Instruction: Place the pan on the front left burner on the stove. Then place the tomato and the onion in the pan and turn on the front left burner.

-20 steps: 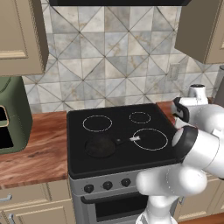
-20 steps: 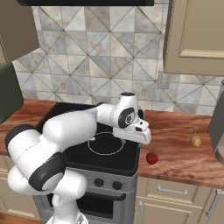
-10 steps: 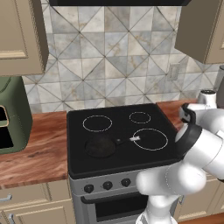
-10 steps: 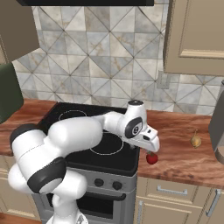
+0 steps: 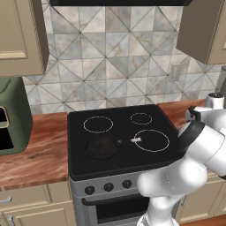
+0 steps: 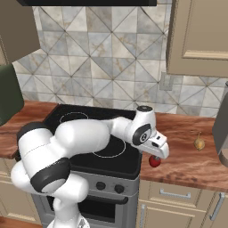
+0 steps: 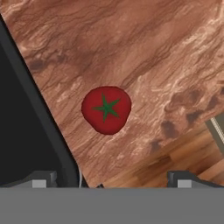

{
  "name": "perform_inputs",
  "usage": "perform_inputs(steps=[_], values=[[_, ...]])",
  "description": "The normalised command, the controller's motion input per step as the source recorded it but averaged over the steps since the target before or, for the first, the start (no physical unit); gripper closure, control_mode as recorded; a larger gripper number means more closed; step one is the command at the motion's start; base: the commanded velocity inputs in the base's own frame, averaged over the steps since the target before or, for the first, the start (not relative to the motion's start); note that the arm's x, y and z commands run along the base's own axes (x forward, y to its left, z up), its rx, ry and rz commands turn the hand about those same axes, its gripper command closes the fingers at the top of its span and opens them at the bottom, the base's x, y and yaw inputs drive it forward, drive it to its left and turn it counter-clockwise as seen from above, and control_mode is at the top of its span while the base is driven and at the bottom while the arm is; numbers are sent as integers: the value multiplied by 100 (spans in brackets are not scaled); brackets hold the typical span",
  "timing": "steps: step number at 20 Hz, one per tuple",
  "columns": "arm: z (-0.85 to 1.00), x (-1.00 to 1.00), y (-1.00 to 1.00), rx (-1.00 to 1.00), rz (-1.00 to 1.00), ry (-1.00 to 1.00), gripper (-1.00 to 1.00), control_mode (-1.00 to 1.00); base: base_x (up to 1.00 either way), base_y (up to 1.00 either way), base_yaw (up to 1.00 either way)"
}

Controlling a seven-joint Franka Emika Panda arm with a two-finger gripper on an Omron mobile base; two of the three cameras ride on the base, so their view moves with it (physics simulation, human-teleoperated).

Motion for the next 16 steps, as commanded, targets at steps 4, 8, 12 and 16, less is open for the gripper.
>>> perform_inputs(steps=[4,8,12,16], values=[[-13,0,-10,0,0,0,-100,-100,0,0,0],[-14,0,-3,0,0,-1,-100,-100,0,0,0],[-12,1,0,3,0,-1,-100,-100,0,0,0],[-11,8,0,2,0,0,-100,-100,0,0,0]])
